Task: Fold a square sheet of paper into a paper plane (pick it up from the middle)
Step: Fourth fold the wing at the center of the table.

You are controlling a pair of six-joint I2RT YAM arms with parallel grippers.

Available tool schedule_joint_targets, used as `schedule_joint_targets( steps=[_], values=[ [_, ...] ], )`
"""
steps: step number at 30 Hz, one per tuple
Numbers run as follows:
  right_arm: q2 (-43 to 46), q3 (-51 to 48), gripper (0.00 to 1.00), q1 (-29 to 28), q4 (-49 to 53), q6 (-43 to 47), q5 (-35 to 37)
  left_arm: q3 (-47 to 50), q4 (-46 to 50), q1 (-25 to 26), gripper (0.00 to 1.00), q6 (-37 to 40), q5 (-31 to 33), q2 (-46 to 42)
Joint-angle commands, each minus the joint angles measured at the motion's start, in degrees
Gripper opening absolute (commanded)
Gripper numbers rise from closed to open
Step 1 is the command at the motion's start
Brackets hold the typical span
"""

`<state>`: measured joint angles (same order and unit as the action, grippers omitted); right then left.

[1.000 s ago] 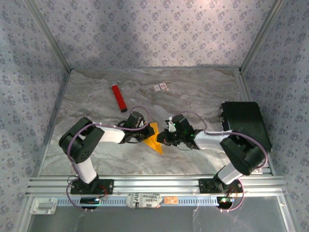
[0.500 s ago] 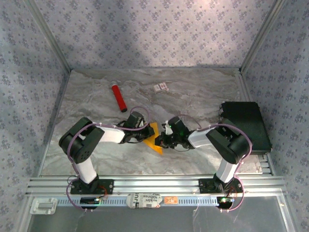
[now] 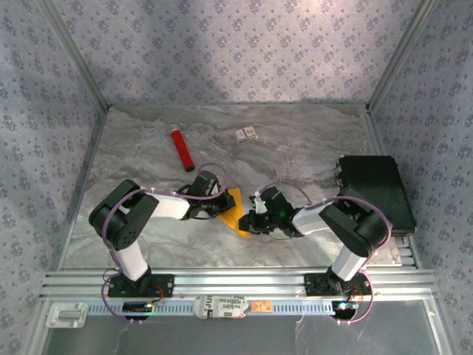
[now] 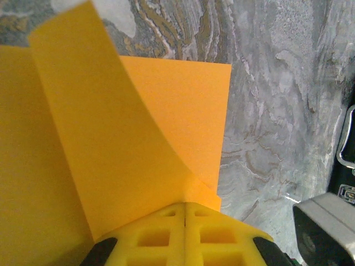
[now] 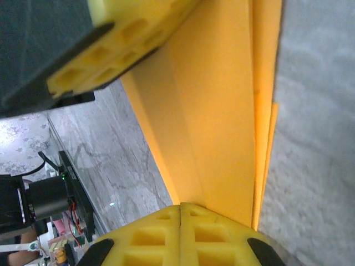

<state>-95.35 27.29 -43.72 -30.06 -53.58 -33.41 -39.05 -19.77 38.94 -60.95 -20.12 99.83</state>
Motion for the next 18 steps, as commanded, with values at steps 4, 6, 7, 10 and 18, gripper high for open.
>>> schedule_joint_targets(
  steps=[4, 6, 7, 10, 18],
  values=[
    [3.93, -4.93, 0.06, -1.34, 6.9, 0.42, 0.94, 1.63, 4.1, -1.35, 0.04, 1.37, 3.45, 0.29],
    [5.16, -6.15, 0.06, -1.43, 7.58, 0.83, 1.12, 1.75, 4.04, -1.37, 0.04, 1.39, 3.42, 0.28],
    [5.59, -6.59, 0.06, -1.4, 7.86, 0.92, 1.1, 1.72, 4.04, -1.39, 0.04, 1.36, 3.42, 0.3],
    [6.79, -7.46, 0.06, -1.26, 9.18, 1.16, 0.98, 1.69, 3.92, -1.37, 0.04, 1.36, 3.25, 0.28],
    [14.43, 0.38, 0.06, -0.56, 16.21, 3.31, 3.05, 2.09, 2.97, -1.27, 0.04, 1.57, 2.46, -0.32]
  ],
)
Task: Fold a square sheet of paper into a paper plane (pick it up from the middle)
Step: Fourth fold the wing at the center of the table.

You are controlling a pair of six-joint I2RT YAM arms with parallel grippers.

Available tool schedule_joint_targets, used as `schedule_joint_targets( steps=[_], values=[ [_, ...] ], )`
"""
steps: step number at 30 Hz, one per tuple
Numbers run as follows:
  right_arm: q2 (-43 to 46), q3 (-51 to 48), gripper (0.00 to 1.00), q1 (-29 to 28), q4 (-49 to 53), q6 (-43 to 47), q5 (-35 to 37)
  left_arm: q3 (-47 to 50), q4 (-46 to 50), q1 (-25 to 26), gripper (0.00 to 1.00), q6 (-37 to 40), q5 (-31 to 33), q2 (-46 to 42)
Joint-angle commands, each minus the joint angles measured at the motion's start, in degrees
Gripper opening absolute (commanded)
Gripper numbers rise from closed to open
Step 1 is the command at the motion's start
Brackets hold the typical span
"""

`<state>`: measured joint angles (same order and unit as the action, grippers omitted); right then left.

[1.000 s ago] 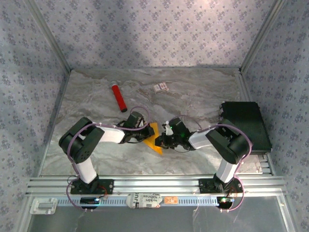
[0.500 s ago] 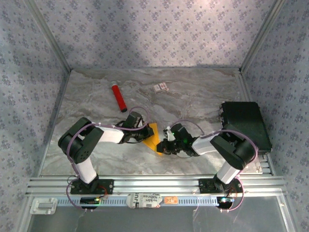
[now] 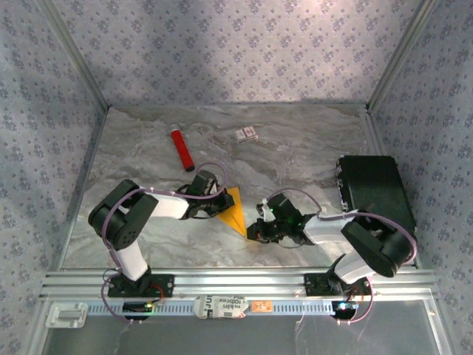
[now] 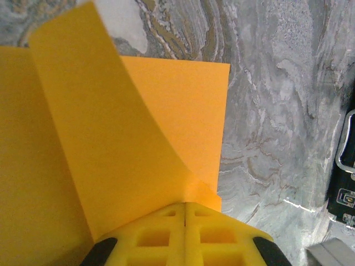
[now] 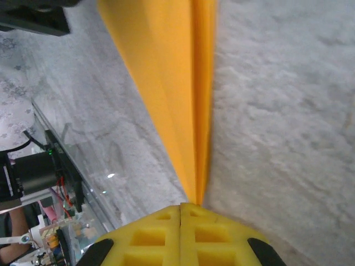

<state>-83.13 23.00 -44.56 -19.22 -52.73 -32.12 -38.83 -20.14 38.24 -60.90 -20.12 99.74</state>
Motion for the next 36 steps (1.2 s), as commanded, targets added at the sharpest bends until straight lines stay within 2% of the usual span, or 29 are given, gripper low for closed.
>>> schedule_joint_targets(
  steps=[1, 8, 16, 20, 28, 36],
  values=[
    [1.95, 5.89, 0.06, 0.56, 5.6, 2.74, 1.8, 1.85, 3.33, -0.57, 0.04, 1.44, 2.48, -0.25],
    [-7.86, 13.29, 0.06, 2.02, 2.25, 1.06, 2.35, 1.74, 3.19, -0.57, 0.04, 1.57, 2.02, -0.42],
    [-13.63, 13.2, 0.06, 2.12, 2.0, 0.69, 2.51, 1.73, 2.69, -0.49, 0.04, 2.09, 1.33, -0.94],
    [-15.36, 10.45, 0.04, 1.53, 6.22, 1.66, 4.39, 1.08, 2.2, -0.46, 0.06, 3.6, 0.23, -2.57],
    [-16.27, 8.01, 0.02, 1.7, 4.06, 0.44, 4.87, -1.08, 7.75, -0.3, 0.1, 9.55, -2.56, -9.64],
    [-16.43, 8.25, 0.02, 1.86, 3.77, 0.23, 4.77, -0.11, 9.96, 1.42, 0.02, 10.37, -6.79, -7.83]
  ],
)
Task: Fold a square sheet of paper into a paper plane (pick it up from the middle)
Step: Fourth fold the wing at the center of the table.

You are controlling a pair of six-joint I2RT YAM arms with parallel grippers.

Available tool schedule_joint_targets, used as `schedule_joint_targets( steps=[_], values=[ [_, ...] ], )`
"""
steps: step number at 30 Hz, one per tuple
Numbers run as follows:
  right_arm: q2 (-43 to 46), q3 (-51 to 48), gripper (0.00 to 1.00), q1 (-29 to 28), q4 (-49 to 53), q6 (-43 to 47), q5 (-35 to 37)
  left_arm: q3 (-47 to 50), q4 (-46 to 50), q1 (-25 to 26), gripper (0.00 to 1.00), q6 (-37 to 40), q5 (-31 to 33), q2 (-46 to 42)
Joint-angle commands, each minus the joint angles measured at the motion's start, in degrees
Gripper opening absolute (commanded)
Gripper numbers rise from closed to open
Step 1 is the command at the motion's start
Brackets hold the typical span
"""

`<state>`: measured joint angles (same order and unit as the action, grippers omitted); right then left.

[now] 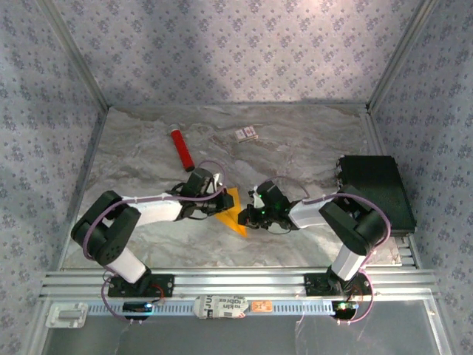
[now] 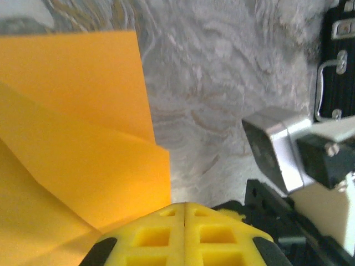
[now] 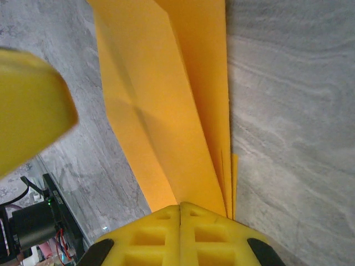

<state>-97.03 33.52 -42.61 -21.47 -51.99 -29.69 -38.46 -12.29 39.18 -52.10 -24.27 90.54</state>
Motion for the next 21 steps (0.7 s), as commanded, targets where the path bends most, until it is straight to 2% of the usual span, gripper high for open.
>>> schedule_joint_targets(
  steps=[1, 9, 21],
  values=[
    [-2.66, -2.15, 0.02, -0.06, 5.93, -0.52, 2.22, -0.46, 1.67, 0.46, 0.02, 1.61, -3.18, 2.22],
    [-3.34, -2.73, 0.01, -0.27, 5.65, -0.51, 2.17, -1.37, 2.8, -1.17, 0.02, 3.84, -1.47, 9.28],
    [-3.34, -3.85, 0.01, -0.69, 6.97, 0.88, 2.05, -4.65, 5.32, -7.01, 0.03, 5.81, -0.84, 9.96]
  ],
)
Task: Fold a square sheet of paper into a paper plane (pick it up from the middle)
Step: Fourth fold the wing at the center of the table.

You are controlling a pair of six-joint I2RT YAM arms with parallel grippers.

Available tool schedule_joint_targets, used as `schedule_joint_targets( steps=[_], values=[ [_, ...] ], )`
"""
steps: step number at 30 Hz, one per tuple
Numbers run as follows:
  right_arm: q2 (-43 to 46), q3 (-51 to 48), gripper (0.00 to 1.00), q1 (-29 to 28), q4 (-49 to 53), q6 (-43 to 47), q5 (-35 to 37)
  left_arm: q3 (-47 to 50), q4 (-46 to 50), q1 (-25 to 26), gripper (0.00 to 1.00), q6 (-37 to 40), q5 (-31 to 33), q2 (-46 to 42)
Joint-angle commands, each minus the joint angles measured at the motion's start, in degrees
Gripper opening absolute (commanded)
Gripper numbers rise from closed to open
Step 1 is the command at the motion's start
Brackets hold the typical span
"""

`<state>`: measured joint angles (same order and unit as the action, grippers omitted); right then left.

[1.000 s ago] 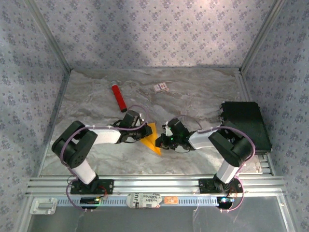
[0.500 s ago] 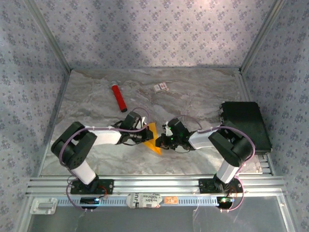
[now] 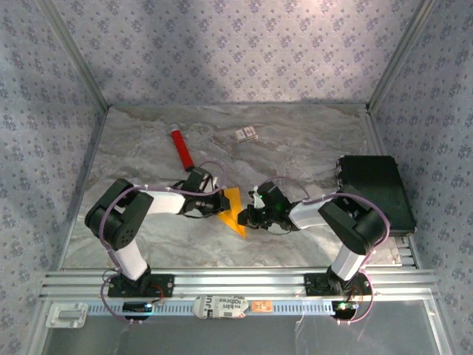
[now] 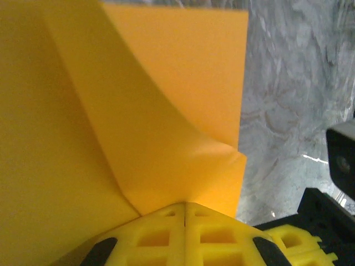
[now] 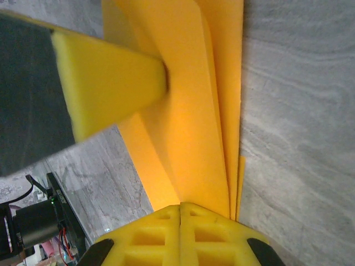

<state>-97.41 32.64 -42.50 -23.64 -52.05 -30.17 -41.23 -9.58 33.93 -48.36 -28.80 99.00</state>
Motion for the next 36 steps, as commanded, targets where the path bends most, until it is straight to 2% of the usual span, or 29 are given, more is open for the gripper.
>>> schedule_joint_targets(
  steps=[1, 19, 36],
  values=[
    [-3.0, -2.89, 0.01, -0.84, 9.31, 1.14, 2.43, -2.53, 2.85, -2.13, 0.03, 2.2, 3.54, 1.79],
    [-2.07, -3.99, 0.0, -0.32, 11.92, 4.41, 0.17, -9.13, 6.53, -8.6, 0.03, 6.09, 2.69, 7.07],
    [0.2, -4.53, 0.0, 2.21, 16.27, 9.03, -2.25, -14.93, 12.41, -10.92, 0.04, 7.5, 5.94, 8.88]
  ],
)
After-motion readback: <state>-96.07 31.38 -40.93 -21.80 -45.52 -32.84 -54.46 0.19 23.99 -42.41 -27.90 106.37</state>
